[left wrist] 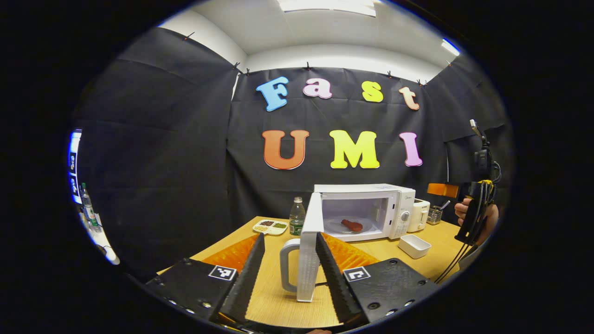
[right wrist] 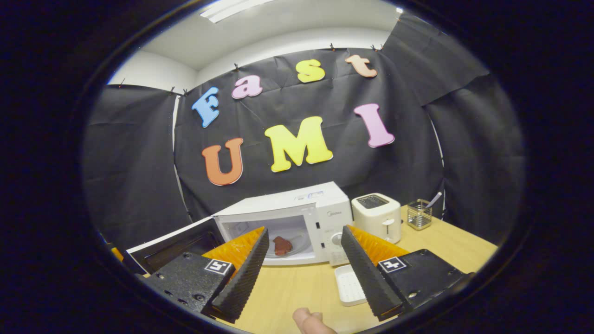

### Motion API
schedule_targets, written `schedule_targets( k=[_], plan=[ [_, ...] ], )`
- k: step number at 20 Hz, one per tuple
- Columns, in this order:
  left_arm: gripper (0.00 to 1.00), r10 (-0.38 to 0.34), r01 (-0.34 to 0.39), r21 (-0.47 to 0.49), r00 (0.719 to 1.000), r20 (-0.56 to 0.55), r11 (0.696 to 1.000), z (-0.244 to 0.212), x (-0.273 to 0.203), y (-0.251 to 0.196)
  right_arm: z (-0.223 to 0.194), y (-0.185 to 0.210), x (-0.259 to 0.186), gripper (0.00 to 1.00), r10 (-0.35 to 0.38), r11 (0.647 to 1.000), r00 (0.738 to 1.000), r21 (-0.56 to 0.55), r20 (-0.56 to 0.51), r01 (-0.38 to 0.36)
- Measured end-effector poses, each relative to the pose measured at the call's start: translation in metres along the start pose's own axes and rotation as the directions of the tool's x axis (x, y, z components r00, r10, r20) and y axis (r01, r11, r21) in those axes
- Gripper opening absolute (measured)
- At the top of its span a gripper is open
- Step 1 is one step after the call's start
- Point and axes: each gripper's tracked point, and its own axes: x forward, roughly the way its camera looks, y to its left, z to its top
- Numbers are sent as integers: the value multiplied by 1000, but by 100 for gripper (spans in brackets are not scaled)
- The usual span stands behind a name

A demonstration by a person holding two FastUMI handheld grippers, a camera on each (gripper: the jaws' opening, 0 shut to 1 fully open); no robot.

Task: Open the microwave oven with the left hand, put the food in, and close the microwave oven.

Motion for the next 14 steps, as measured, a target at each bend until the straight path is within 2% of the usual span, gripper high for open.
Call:
schedule_targets(
  k=[1, 2, 4, 5, 6, 7, 9, 10, 14],
  plan=[
    [63, 5, -5, 0, 1000, -3, 1000, -4, 1, 1, 7, -5, -14, 100, 1, 1000, 1000, -11, 17, -1],
    [57, 17, -17, 6, 1000, -10, 1000, -8, 0, 6, 12, -9, -28, 99, 5, 1000, 1000, -24, 29, -4],
    [56, 41, -41, 17, 999, 5, 999, -12, -1, 15, 20, -22, -53, 100, -10, 999, 999, -53, 41, 13],
    [56, 0, 0, 0, 1000, -9, 1000, -18, 2, 10, 24, -30, -66, 99, -30, 997, 999, -68, 45, 33],
    [5, -23, 22, -27, 1000, -17, 999, -22, 2, 6, 31, -35, -77, 99, -43, 996, 998, -81, 52, 47],
    [10, -21, 20, -45, 999, -31, 999, -26, 4, 10, 41, -38, -88, 100, -48, 995, 996, -89, 69, 54],
    [10, -28, 28, -9, 998, -57, 1000, -40, 2, 14, 61, -38, -103, 99, -32, 995, 994, -95, 109, 43],
    [0, -15, 15, -2, 998, -58, 1000, -37, 9, 20, 65, -40, -110, 100, -29, 994, 993, -98, 114, 40],
    [0, -23, 22, -8, 996, -85, 1000, -54, 20, 32, 73, -49, -125, 100, -26, 995, 993, -95, 115, 37]
  ],
)
